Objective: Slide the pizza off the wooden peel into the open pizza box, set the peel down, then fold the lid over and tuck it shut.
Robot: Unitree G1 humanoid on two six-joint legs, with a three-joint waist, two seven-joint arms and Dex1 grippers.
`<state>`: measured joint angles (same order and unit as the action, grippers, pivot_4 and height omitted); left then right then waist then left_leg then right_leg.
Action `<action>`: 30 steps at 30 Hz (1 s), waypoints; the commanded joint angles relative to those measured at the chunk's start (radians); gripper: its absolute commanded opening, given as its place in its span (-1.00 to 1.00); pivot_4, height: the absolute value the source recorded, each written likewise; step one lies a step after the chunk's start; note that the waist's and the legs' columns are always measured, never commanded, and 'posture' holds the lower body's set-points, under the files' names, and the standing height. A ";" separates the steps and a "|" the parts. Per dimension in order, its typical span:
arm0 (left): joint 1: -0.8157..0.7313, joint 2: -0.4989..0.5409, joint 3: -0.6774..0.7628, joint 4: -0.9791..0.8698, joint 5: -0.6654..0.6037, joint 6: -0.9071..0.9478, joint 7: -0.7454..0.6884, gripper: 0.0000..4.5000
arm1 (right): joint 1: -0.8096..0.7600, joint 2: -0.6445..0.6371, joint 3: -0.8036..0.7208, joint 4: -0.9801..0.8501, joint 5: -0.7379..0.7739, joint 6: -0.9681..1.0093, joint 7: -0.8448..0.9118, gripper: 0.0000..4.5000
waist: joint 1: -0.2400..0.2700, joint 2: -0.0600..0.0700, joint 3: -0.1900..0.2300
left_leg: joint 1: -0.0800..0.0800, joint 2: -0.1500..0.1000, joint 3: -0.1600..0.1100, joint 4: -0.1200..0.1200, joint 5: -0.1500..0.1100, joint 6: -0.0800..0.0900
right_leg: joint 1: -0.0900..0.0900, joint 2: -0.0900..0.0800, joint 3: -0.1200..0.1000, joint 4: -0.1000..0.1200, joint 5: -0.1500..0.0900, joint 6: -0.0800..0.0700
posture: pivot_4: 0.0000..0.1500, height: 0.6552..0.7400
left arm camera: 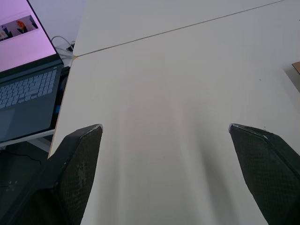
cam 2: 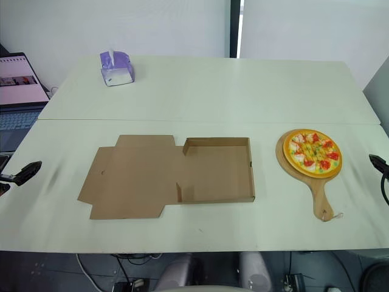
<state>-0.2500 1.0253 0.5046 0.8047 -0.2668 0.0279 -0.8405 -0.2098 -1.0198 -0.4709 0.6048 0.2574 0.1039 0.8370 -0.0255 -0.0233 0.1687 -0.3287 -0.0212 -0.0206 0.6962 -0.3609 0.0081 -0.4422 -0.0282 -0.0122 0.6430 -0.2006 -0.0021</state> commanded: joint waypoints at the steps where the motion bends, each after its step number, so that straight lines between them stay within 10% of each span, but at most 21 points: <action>1: -0.023 0.022 -0.005 0.011 0.009 -0.029 0.010 0.99 | -0.017 -0.040 -0.033 0.023 0.006 -0.037 0.004 1.00 | 0.000 0.000 0.000 | 0.000 0.000 0.000 0.000 0.000 0.000 | 0.000 0.000 0.000 0.000 0.000 0.000 | 1.00 1.00; 30: -0.098 0.013 0.025 0.040 -0.068 0.005 0.004 0.99 | -0.021 -0.039 -0.022 0.094 0.013 -0.087 0.004 1.00 | 0.001 0.000 0.000 | 0.000 0.000 0.000 0.000 0.000 0.000 | 0.000 0.000 0.000 0.000 0.000 0.000 | 1.00 1.00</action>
<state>-0.3269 1.0247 0.4864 0.8919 -0.2916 0.0106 -0.8232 -0.2269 -1.0439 -0.4706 0.7355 0.2567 0.0146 0.8473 -0.0241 -0.0233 0.1687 -0.3287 -0.0215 -0.0205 0.6964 -0.3609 0.0081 -0.4421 -0.0284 -0.0121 0.6432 -0.2006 -0.0020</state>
